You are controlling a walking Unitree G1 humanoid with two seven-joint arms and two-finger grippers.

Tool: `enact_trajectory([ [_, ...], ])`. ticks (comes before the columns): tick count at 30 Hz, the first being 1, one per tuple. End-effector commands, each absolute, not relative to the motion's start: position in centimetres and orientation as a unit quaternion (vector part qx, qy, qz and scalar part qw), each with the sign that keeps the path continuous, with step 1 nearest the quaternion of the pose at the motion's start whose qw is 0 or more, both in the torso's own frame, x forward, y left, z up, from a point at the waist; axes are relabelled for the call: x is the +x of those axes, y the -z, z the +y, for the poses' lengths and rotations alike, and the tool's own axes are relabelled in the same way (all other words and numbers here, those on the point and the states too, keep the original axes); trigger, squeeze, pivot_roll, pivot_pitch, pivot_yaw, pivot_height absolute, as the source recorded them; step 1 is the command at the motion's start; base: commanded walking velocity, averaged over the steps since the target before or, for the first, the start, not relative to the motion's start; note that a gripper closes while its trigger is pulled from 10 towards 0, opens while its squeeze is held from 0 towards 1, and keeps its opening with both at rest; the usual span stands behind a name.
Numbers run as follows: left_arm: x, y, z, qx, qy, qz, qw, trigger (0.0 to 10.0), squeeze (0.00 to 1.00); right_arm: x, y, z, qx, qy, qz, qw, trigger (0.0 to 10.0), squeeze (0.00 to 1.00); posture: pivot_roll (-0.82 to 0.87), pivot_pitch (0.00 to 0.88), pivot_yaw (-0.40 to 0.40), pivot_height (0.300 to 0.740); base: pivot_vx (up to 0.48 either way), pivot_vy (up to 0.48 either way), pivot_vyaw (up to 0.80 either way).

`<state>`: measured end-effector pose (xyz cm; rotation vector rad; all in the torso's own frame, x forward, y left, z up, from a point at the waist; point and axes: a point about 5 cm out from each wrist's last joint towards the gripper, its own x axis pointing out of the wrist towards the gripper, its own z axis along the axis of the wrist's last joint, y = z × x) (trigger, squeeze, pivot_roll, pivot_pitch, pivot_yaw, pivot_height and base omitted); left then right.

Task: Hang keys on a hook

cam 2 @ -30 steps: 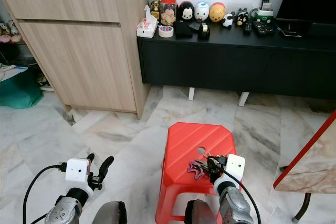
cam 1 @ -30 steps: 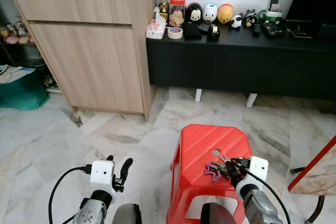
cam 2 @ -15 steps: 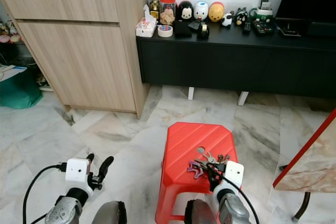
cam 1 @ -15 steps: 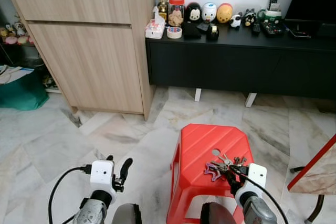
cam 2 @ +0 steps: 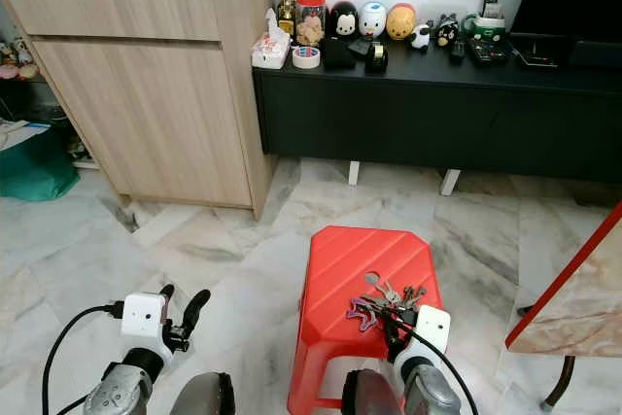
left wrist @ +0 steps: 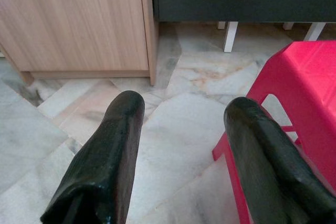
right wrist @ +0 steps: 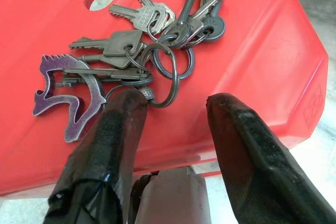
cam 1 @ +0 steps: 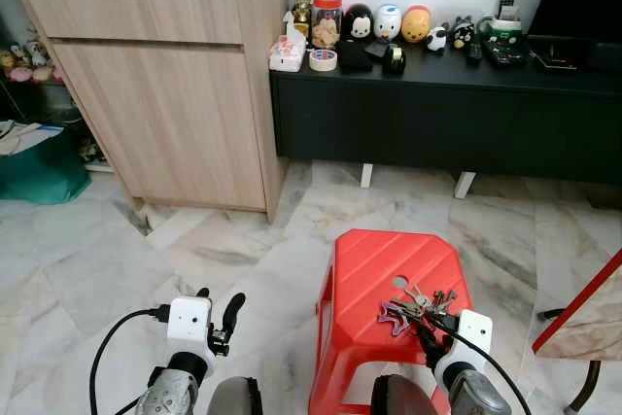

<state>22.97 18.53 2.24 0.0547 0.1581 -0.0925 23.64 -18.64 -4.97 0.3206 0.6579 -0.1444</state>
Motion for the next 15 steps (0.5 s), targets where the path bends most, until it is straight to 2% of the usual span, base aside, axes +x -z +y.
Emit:
enact_trajectory([
  [1,23.28,-2.38,18.36,0.036,0.053,0.081,0.995,10.0,0.00,23.84,4.90,-18.69,0.162,0.076,0.325,0.929,10.0,0.00,0.07,0.023,-0.025,0.599,0.000,0.000,0.00],
  [13,23.27,-2.26,18.43,0.043,0.053,0.084,0.994,10.0,0.00,24.11,4.78,-18.60,0.161,0.073,0.326,0.929,10.0,0.00,0.07,0.026,-0.021,0.599,0.000,0.000,0.00],
  [14,23.27,-2.25,18.44,0.044,0.053,0.084,0.994,10.0,0.00,24.15,4.76,-18.52,0.161,0.071,0.327,0.928,3.5,0.00,0.07,0.026,-0.021,0.599,0.000,0.000,0.00],
  [15,23.27,-2.24,18.45,0.046,0.052,0.085,0.994,10.0,0.00,24.25,4.72,-18.39,0.161,0.066,0.327,0.929,0.0,0.00,0.07,0.026,-0.021,0.599,0.000,0.000,0.00],
])
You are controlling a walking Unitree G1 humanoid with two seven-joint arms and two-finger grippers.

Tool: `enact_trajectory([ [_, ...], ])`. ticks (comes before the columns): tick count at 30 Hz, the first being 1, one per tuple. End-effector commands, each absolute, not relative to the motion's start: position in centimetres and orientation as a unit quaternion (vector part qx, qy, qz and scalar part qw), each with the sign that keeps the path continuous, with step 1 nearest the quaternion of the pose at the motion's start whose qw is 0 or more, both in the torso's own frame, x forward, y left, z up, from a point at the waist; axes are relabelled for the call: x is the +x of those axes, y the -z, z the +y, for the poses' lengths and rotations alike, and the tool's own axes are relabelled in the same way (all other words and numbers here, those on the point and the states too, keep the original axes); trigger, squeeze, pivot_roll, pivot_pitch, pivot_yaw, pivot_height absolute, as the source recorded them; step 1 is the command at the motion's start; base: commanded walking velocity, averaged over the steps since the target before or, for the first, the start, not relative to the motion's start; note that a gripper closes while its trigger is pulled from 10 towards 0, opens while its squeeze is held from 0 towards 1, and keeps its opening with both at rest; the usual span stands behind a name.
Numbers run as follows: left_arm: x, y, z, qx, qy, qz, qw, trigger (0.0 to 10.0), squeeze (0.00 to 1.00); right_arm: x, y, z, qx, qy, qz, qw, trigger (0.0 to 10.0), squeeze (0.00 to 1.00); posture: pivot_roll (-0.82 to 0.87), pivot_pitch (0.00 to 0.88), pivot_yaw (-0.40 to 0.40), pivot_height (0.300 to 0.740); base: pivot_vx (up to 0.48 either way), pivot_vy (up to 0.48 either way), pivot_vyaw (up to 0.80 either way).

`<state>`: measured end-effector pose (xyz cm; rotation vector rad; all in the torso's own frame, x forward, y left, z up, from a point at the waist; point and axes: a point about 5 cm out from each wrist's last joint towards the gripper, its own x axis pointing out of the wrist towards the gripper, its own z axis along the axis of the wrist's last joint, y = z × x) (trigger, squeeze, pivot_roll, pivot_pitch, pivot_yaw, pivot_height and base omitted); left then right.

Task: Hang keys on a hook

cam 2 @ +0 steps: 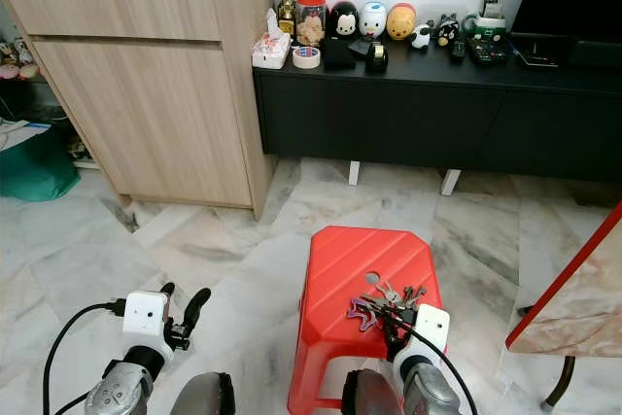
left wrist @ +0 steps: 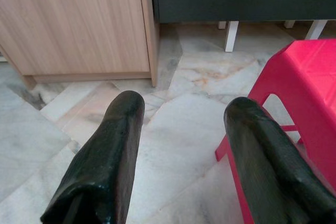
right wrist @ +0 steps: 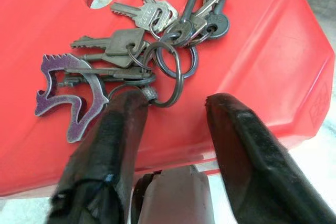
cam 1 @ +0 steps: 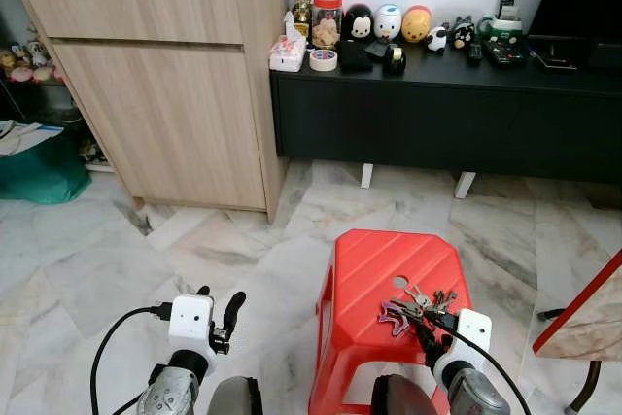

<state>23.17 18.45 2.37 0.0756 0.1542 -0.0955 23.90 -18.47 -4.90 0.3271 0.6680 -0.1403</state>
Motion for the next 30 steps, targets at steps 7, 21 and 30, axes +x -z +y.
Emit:
enact_trajectory([
  [7,23.23,-2.22,18.48,0.048,0.051,0.086,0.994,10.0,0.00,24.53,4.56,-18.19,0.161,0.064,0.326,0.930,0.0,0.00,0.08,0.035,-0.018,0.599,0.000,0.000,0.00],
  [21,23.07,-2.09,18.56,0.050,0.052,0.089,0.993,10.0,0.00,24.32,4.70,-18.29,0.161,0.065,0.328,0.928,0.0,0.00,0.08,0.040,-0.015,0.599,0.000,0.000,0.00],
  [30,23.10,-2.00,18.62,0.053,0.050,0.092,0.993,10.0,0.00,24.38,4.68,-18.13,0.161,0.063,0.328,0.929,0.0,0.00,0.08,0.040,-0.015,0.599,0.000,0.000,0.00],
])
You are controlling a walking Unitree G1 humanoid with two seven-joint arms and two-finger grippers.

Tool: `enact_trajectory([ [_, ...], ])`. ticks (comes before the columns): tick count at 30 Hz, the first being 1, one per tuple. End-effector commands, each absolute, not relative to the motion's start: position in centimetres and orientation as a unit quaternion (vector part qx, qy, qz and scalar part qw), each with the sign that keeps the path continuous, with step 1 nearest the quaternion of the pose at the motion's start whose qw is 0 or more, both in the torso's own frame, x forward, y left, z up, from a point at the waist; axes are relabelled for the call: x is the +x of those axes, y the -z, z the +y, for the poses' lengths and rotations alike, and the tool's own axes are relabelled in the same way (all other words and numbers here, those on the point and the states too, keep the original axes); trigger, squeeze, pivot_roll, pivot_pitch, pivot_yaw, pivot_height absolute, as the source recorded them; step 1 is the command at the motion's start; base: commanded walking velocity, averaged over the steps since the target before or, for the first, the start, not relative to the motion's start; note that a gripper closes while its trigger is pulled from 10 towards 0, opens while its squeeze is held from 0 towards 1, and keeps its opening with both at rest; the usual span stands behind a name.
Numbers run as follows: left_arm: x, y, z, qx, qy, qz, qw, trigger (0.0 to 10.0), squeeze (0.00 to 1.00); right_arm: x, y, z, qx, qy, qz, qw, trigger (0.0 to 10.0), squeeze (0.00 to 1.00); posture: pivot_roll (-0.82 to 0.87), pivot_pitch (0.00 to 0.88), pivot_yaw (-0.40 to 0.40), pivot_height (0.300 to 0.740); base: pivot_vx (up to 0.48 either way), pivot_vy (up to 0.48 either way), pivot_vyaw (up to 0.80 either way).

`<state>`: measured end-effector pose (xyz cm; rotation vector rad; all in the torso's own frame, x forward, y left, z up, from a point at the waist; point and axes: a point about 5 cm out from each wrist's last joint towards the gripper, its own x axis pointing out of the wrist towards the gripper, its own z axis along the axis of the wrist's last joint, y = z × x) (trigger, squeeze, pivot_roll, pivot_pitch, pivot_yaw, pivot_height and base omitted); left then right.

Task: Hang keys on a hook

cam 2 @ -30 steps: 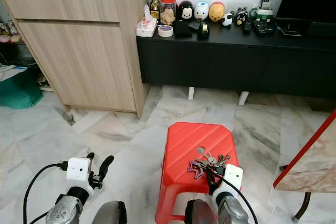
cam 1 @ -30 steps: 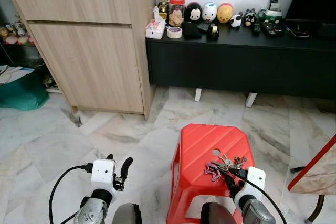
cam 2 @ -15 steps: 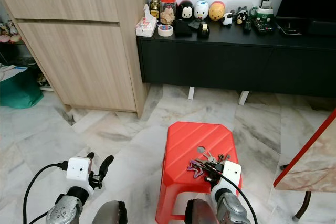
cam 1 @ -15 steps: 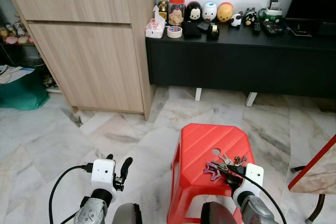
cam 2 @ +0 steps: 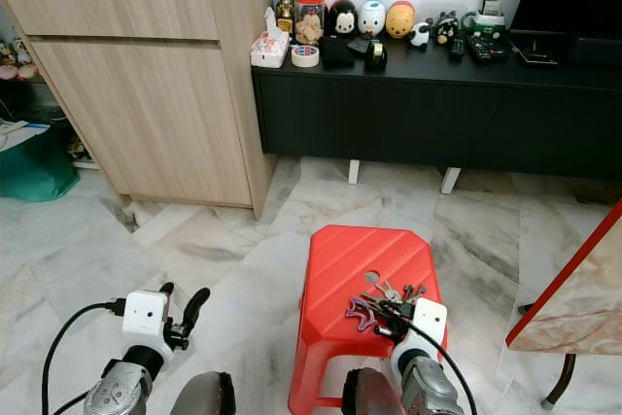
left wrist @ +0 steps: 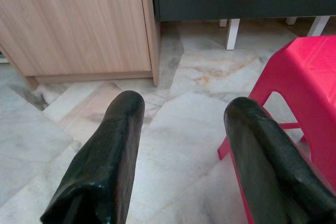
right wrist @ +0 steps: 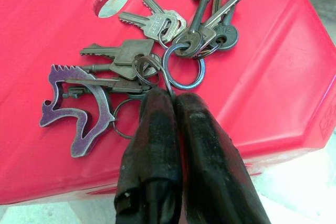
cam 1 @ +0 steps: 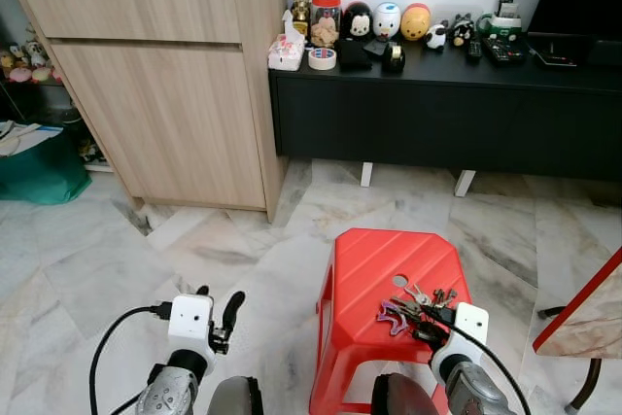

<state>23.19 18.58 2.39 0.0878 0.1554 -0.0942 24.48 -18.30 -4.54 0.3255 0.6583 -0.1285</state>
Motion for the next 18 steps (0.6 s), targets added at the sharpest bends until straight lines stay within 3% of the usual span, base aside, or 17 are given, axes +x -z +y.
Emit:
enact_trajectory([
  [1,23.1,-2.0,18.6,0.053,0.049,0.092,0.993,10.0,0.00,24.4,4.7,-18.1,0.160,0.062,0.328,0.929,0.0,0.00,0.08,0.040,-0.015,0.599,0.000,0.000,0.00],
  [18,23.0,-1.5,18.5,0.058,0.042,0.102,0.992,10.0,0.00,26.6,2.3,-16.5,0.168,-0.029,0.228,0.959,0.0,0.00,0.07,0.023,-0.032,0.599,0.000,0.000,0.00],
])
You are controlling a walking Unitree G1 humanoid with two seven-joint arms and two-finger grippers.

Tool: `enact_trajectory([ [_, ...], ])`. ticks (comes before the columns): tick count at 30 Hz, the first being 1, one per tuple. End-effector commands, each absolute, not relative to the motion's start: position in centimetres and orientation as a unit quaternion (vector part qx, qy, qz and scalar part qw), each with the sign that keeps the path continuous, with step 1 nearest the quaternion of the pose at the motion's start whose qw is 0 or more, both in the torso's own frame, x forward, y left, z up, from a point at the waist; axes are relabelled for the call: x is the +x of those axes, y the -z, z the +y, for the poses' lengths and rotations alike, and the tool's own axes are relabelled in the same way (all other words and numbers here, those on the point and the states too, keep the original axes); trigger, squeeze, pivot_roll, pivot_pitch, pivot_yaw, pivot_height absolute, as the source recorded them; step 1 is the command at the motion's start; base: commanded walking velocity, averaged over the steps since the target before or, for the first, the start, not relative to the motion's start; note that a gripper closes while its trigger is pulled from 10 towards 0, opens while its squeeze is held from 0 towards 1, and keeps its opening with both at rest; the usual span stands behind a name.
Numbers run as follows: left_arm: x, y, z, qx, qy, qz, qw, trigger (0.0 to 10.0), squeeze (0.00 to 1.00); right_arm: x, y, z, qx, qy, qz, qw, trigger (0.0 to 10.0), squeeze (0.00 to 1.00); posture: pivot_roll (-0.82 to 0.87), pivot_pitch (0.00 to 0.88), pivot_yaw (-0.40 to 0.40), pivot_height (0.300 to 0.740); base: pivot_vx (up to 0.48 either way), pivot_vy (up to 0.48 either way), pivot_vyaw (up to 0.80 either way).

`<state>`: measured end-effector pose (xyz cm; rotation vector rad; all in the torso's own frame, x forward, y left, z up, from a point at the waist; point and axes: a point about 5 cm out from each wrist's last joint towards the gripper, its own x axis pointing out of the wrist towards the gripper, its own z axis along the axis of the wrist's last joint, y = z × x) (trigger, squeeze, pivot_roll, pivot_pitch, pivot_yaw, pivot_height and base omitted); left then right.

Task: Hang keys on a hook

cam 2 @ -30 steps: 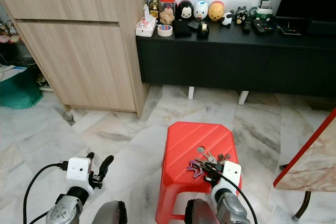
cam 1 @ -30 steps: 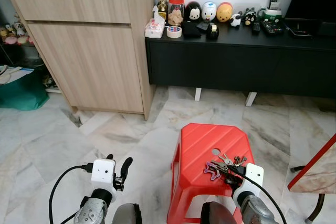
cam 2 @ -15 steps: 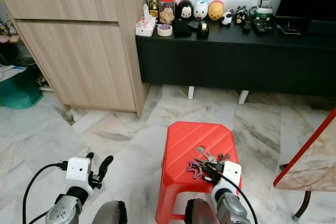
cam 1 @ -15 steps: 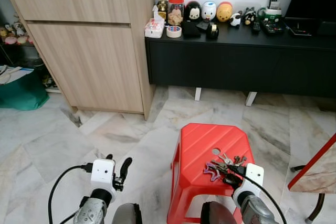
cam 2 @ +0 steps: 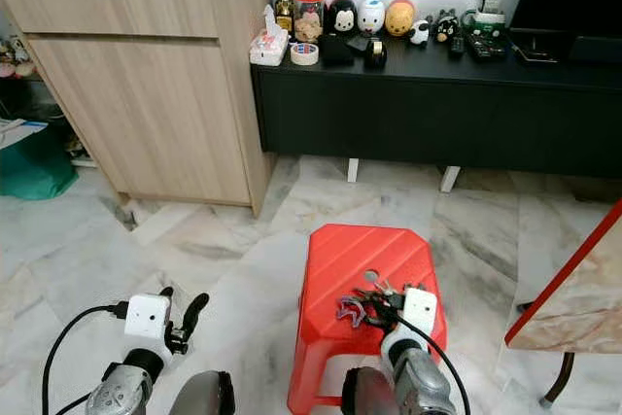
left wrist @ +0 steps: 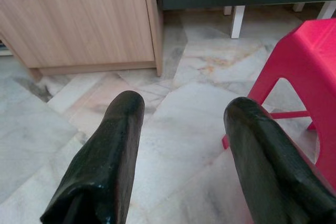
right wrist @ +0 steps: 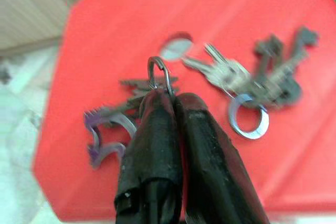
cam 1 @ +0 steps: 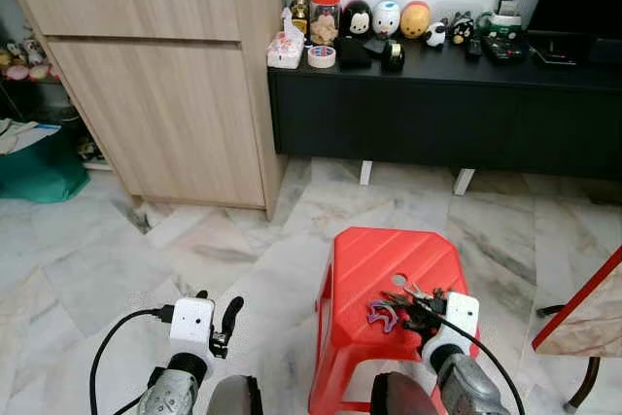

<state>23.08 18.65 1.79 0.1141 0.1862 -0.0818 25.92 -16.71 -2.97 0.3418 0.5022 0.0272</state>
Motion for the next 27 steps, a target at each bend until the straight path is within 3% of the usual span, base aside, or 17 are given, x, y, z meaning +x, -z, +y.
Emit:
enact_trajectory([
  [1,23.0,-1.4,18.5,0.058,0.042,0.103,0.992,10.0,0.00,26.6,2.2,-16.4,0.167,-0.033,0.225,0.959,0.0,0.00,0.07,0.020,-0.036,0.599,0.000,0.000,0.00],
  [13,22.6,-0.4,19.1,0.065,0.022,0.122,0.990,10.0,0.00,27.9,0.1,-16.6,0.169,-0.056,0.140,0.974,0.0,0.00,0.07,0.000,-0.051,0.599,0.000,0.000,0.00],
  [14,22.6,-0.1,19.2,0.063,0.016,0.125,0.990,10.0,0.00,28.3,-0.6,-16.7,0.169,-0.058,0.121,0.976,10.0,0.00,0.06,0.000,-0.051,0.599,0.000,0.000,0.00],
  [22,22.2,1.1,19.8,0.059,-0.001,0.148,0.987,10.0,0.00,29.4,-2.5,-17.2,0.167,-0.048,0.072,0.982,10.0,0.00,0.05,0.000,-0.057,0.599,0.000,0.000,0.00],
  [27,22.1,1.8,20.0,0.059,-0.011,0.163,0.985,10.0,0.00,28.8,-1.7,-17.6,0.155,-0.041,0.096,0.982,10.0,0.00,0.07,0.000,-0.065,0.629,0.000,0.000,0.00],
])
